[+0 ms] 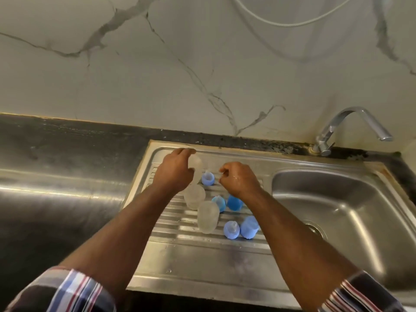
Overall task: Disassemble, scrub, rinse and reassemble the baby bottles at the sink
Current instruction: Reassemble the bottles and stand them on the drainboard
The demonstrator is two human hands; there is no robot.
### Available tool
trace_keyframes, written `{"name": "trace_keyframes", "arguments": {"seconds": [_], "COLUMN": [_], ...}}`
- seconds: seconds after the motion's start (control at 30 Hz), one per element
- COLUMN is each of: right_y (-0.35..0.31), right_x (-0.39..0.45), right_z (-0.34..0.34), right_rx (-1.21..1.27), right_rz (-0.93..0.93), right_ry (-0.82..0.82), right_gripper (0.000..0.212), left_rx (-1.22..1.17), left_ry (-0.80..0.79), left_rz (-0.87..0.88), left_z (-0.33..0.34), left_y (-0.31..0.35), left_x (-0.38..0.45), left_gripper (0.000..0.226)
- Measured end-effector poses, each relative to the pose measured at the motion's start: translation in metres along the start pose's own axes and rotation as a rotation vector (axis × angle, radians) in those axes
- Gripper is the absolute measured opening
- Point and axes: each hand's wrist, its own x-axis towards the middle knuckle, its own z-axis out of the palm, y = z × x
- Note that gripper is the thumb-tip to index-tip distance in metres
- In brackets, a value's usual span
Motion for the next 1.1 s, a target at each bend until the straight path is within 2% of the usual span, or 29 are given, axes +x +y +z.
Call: {"name": "trace_keyframes", "arguments": {"seconds": [0.13, 0.23, 0.37, 0.5, 0.6, 0.67, 0.77, 0.83, 0.9, 0.97, 1.0, 1.1], "right_y": [-0.018, -0.03, -0.033, -0.031, -0.027, -0.023, -0.024, -0.023, -0.021, -0.021, -0.022, -0.021], "right_x": [0.038, 0.056, 0.068, 0.069, 0.053, 0.044, 0.031, 0.019, 0.009, 0.003, 0.002, -0.001], "right_z": [0.015, 0.027, 0.042, 0.045, 0.034, 0.023, 0.002, -0.013, -0.023, -0.028, -0.03, -0.036], "right_rx": [-0.146, -0.3, -0.32, -0.22, -0.059, 0.173, 0.734, 0.915, 0.985, 1.007, 0.99, 0.925], "right_rz": [0.019, 0.073, 0.047, 0.075, 0.037, 0.066, 0.179, 0.145, 0.077, 0.055, 0.053, 0.032], "right_ry": [-0.139, -0.289, -0.354, -0.288, -0.118, -0.035, -0.054, -0.081, -0.077, -0.031, 0.01, 0.132], "right_gripper": [0.035, 0.032, 0.029, 0.028, 0.04, 0.047, 0.037, 0.035, 0.036, 0.04, 0.043, 0.035], "left_rx": [-0.029, -0.032, -0.064, -0.123, -0.373, -0.665, -1.016, -1.24, -1.404, -1.442, -1.423, -1.417], "left_ry": [-0.1, -0.177, -0.218, -0.168, -0.096, -0.139, -0.27, -0.328, -0.362, -0.387, -0.395, -0.408], "left_rz": [-0.044, -0.036, -0.035, -0.022, -0.146, -0.238, -0.335, -0.39, -0.434, -0.436, -0.418, -0.348], "left_z": [0.008, 0.012, 0.014, 0.008, -0.007, -0.016, -0.024, -0.027, -0.029, -0.03, -0.03, -0.029], "left_y": [-0.004, -0.003, -0.005, -0.016, -0.029, -0.038, -0.043, -0.044, -0.043, -0.039, -0.036, -0.029], "left_x": [0.017, 0.023, 0.029, 0.033, 0.035, 0.033, 0.03, 0.031, 0.033, 0.034, 0.034, 0.034], "left_gripper": [0.076, 0.084, 0.075, 0.064, 0.053, 0.049, 0.041, 0.036, 0.034, 0.053, 0.055, 0.042]}}
